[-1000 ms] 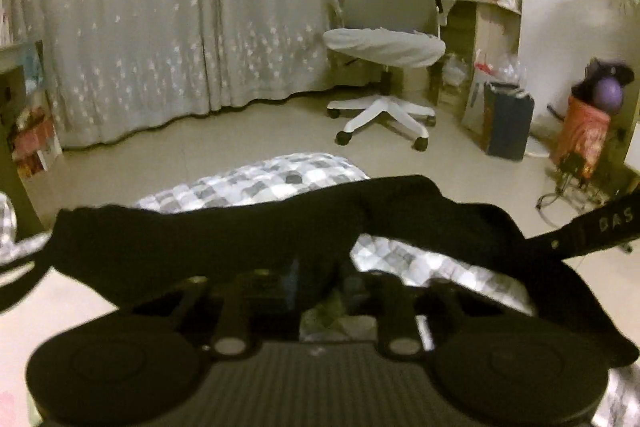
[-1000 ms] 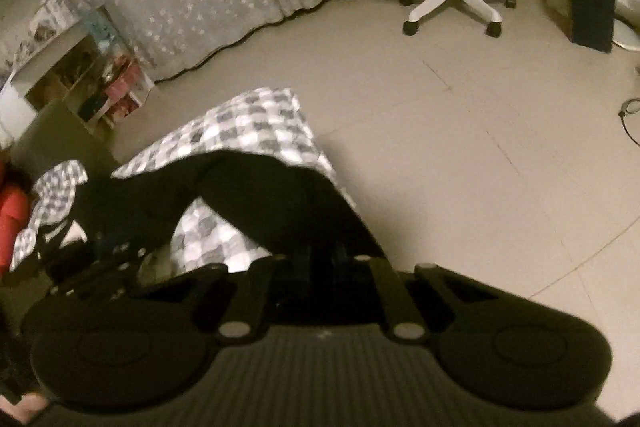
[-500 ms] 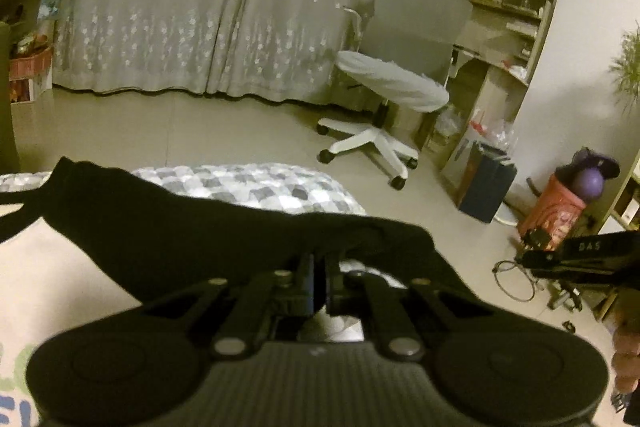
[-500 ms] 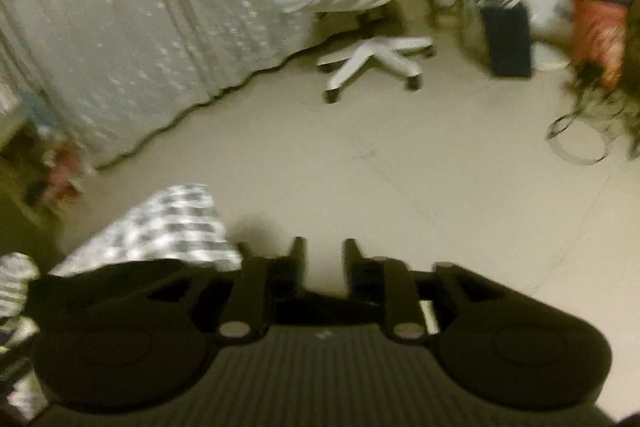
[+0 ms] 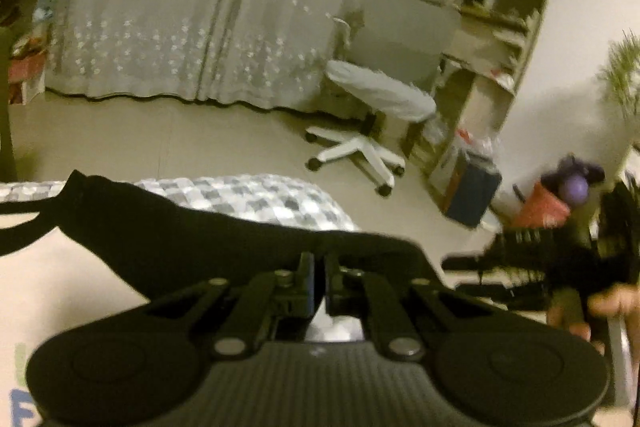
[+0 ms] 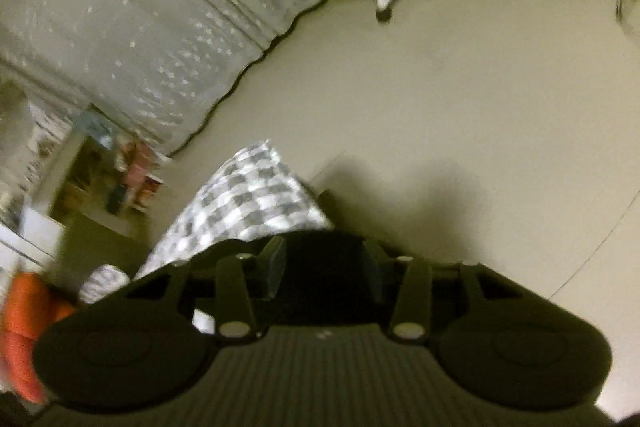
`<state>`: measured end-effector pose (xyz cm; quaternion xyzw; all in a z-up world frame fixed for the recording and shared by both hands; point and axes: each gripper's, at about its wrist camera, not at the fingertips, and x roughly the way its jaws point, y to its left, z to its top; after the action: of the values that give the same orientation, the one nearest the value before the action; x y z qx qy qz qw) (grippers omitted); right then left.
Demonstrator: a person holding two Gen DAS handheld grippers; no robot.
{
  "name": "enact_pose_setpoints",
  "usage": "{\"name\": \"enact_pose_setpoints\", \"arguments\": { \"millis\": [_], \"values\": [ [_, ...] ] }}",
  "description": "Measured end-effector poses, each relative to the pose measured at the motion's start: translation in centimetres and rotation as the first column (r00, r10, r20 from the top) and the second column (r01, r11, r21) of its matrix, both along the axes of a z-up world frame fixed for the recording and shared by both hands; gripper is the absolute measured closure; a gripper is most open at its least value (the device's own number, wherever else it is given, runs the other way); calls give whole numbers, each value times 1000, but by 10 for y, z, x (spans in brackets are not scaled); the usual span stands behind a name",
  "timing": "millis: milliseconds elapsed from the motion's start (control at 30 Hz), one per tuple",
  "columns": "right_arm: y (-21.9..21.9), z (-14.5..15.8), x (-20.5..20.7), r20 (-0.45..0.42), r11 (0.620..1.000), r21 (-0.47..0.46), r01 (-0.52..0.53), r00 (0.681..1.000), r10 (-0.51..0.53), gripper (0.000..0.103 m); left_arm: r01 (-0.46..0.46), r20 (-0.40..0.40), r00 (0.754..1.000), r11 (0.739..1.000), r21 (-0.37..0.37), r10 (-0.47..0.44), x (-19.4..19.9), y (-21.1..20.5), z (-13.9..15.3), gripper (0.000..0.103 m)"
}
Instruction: Fold clothes
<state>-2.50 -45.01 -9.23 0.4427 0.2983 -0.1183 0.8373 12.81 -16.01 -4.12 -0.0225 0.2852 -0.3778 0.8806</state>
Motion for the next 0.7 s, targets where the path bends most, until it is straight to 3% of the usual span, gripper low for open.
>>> {"name": "enact_pose_setpoints", "arguments": {
  "millis": [133, 300, 500, 700],
  "values": [
    [5, 12, 1, 37, 1000, 18, -10, 999, 10, 57, 53, 43, 998, 996, 69, -56, -9, 10, -1, 99],
    [13, 28, -4, 66, 998, 40, -49, 997, 46, 57, 154, 66, 985, 985, 76, -159, -11, 21, -10, 99],
    [13, 26, 6, 22, 1000, 21, -18, 1000, 18, 57, 204, 39, 978, 979, -2, -204, -9, 36, -22, 99],
    [13, 5, 34, -94, 1000, 18, 3, 996, -1, 57, 202, 37, 979, 979, -8, -202, -11, 36, -23, 98]
  ]
}}
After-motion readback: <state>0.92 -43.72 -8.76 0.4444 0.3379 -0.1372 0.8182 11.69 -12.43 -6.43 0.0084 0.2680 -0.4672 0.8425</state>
